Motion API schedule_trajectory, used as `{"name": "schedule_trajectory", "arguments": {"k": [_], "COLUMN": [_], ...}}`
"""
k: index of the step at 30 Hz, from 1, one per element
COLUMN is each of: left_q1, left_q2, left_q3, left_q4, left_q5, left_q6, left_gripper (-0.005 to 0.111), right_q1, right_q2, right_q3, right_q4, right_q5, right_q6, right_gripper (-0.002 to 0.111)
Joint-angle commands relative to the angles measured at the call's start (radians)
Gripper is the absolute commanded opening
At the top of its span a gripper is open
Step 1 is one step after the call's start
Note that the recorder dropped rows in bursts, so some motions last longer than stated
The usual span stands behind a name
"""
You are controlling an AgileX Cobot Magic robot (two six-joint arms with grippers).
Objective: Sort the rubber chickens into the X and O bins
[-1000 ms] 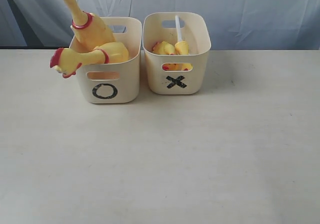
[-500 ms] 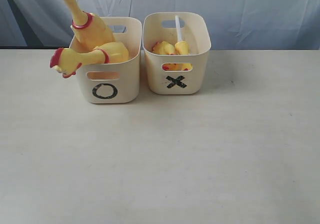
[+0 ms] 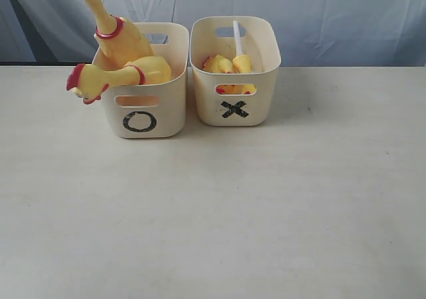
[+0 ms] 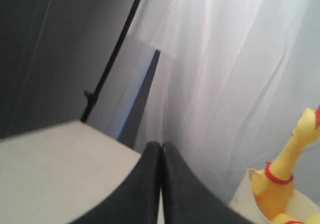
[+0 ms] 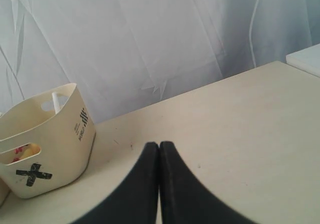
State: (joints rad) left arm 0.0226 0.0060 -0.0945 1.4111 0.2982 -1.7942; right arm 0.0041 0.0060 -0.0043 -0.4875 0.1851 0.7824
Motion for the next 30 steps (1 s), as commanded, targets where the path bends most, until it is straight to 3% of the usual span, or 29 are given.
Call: {"name": "schedule_trajectory", "arguments": {"k": [1,3,6,13,30], "left_q1": [0.003,0.003,0.003,0.003,0.003], "left_q2": [-0.006,-0.006,-0.006,-0.006,-0.006], "left_q3": [0.053,0.054,0.057,0.057,0.095], "left_q4": [-0.566,-0.761,-0.801,-1.297,-1.396], "left_q5": [0.019,0.022,0.022,0.022,-0.072], "left_q6": [-0.001,-0.001,-0.001,-0.001,0.004], "left_gripper": [0.000,0.000,0.000,0.000,0.000], "right_q1": [-0.004,-0.004,-0.004,-0.004,-0.004], "right_q2": [-0.006,-0.006,-0.006,-0.006,-0.006], "right_q3": [0.004,0.004,0.004,0.004,0.004], "right_q4": [0.001,0.001,0.001,0.001,-0.001], "right_q5": [0.006,0.006,0.006,0.006,0.008], "right_q6": [-0.002,-0.002,-0.002,-0.002,-0.002], "right_gripper": [-0.001,-0.001,-0.001,-0.001,-0.001]}}
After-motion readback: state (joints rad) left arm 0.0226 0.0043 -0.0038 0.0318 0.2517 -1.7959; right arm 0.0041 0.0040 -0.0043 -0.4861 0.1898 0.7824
